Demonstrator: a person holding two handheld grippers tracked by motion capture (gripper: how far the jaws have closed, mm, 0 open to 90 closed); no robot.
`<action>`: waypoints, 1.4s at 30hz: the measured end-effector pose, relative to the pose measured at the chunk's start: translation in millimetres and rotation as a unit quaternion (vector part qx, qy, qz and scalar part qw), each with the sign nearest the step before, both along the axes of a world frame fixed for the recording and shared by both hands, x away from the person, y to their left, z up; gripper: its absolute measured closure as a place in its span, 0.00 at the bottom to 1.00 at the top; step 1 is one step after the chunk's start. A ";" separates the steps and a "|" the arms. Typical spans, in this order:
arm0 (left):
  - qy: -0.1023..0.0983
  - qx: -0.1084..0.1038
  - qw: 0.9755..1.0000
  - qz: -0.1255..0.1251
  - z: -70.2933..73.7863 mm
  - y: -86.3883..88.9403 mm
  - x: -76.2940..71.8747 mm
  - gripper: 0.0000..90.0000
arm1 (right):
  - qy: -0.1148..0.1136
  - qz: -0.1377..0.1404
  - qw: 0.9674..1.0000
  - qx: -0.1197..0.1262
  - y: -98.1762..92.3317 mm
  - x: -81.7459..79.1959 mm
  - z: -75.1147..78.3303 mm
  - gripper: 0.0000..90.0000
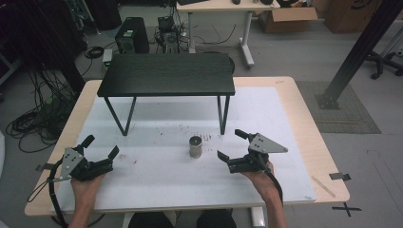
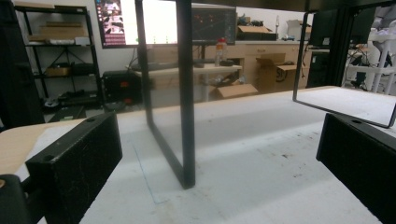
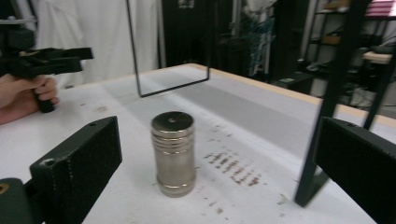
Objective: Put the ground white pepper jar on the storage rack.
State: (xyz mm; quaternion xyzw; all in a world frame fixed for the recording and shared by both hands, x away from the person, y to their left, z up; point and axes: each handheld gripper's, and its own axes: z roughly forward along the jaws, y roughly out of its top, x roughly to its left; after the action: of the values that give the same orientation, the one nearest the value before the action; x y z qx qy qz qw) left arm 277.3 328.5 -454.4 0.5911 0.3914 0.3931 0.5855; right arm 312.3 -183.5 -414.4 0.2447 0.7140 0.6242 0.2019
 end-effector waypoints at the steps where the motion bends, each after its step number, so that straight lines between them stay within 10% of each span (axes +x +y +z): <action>1: 0.000 0.000 1.000 0.000 0.0 0.0 0.0 0.01 | 0.002 0.008 1.000 -0.003 2.1 0.9 0.6 0.01; 12: -0.001 0.000 1.000 0.000 -0.1 0.2 -0.3 0.01 | 0.013 0.051 0.998 -0.033 23.7 9.9 1.2 0.01; 42: -0.003 -0.001 1.000 -0.001 -0.2 0.3 -0.6 0.01 | 0.055 0.058 0.996 -0.042 62.4 28.0 -13.2 0.01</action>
State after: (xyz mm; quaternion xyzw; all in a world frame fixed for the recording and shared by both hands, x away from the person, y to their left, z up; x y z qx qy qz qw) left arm 276.7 328.7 -454.6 0.5894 0.3896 0.3941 0.5878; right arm 340.3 -121.1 -427.6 0.2282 0.7624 0.5902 0.1356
